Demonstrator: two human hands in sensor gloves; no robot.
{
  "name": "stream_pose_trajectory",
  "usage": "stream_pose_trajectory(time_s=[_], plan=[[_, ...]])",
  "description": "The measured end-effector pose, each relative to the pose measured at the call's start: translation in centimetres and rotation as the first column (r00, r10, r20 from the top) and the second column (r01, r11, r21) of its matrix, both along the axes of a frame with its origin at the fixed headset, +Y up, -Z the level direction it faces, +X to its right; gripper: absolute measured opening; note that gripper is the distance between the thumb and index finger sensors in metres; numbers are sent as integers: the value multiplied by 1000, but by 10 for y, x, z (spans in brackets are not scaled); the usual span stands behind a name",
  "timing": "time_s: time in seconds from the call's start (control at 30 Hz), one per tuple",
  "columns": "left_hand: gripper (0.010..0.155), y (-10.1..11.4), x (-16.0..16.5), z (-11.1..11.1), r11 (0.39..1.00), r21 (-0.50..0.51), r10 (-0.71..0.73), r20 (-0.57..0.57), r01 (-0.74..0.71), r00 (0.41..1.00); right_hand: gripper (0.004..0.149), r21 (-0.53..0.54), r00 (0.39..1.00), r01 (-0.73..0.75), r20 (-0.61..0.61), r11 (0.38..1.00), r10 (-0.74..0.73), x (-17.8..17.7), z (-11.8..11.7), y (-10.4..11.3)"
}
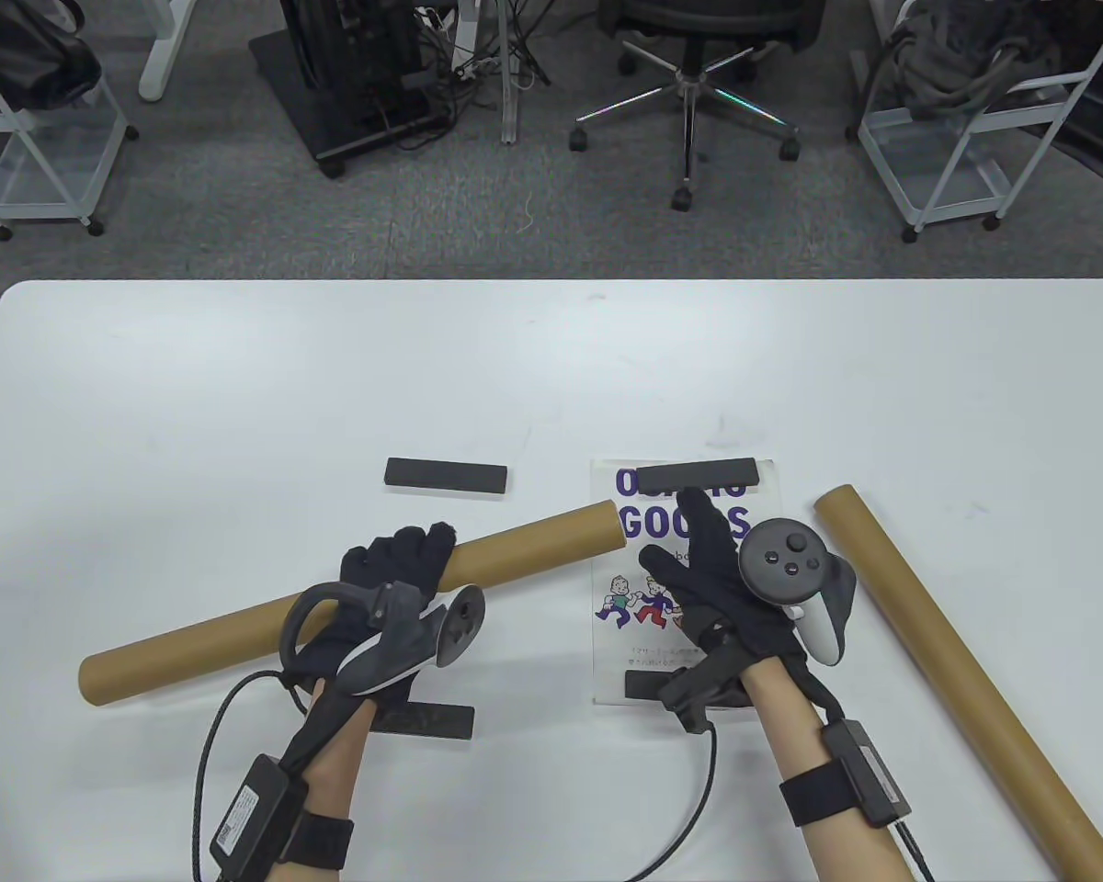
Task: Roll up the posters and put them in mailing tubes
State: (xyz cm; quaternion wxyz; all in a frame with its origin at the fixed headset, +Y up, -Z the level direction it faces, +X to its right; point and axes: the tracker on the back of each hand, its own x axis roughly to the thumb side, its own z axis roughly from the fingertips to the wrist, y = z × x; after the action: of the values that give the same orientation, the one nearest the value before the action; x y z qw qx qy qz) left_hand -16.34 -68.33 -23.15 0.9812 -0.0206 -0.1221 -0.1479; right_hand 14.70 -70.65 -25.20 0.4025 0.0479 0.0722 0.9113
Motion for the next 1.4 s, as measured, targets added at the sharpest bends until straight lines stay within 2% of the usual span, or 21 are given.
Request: stream_pose_trajectory(time_s=[0.2, 0.33, 0.4, 0.57, 0.77, 0.83, 1.1, 1.17, 1.4], plan=[[89, -1, -2, -1, 999, -35, 11, -34, -12, 999, 82, 15, 980, -190, -62, 982, 191, -1, 2, -7], [91, -2, -6, -4, 996, -87, 17, -64, -23, 998, 82, 61, 906, -404, -112, 913, 408, -11, 8, -14], [92, -2, -10, -5, 991, -123, 33, -100, -46, 994, 83, 72, 879, -442, -163, 894, 448, -15, 9, -16], [93, -4, -29, -11, 985, -153, 42, -199, -74, 979, 81, 92, 890, -405, -190, 910, 415, -21, 11, -14], [93, -11, -61, -18, 957, -194, 143, -329, -216, 933, 81, 99, 892, -384, -218, 918, 397, -22, 12, -16], [94, -13, -71, -19, 960, -184, 128, -373, -209, 919, 80, 89, 895, -379, -220, 921, 389, -22, 12, -16], [95, -25, -98, -24, 946, -182, 127, -550, -268, 825, 80, 86, 894, -374, -230, 923, 384, -22, 13, -16], [95, -28, -103, -25, 948, -175, 107, -611, -265, 784, 80, 87, 893, -375, -232, 923, 384, -22, 13, -17], [94, -39, -113, -26, 939, -194, 80, -678, -283, 731, 79, 81, 887, -388, -237, 918, 396, -24, 13, -18]])
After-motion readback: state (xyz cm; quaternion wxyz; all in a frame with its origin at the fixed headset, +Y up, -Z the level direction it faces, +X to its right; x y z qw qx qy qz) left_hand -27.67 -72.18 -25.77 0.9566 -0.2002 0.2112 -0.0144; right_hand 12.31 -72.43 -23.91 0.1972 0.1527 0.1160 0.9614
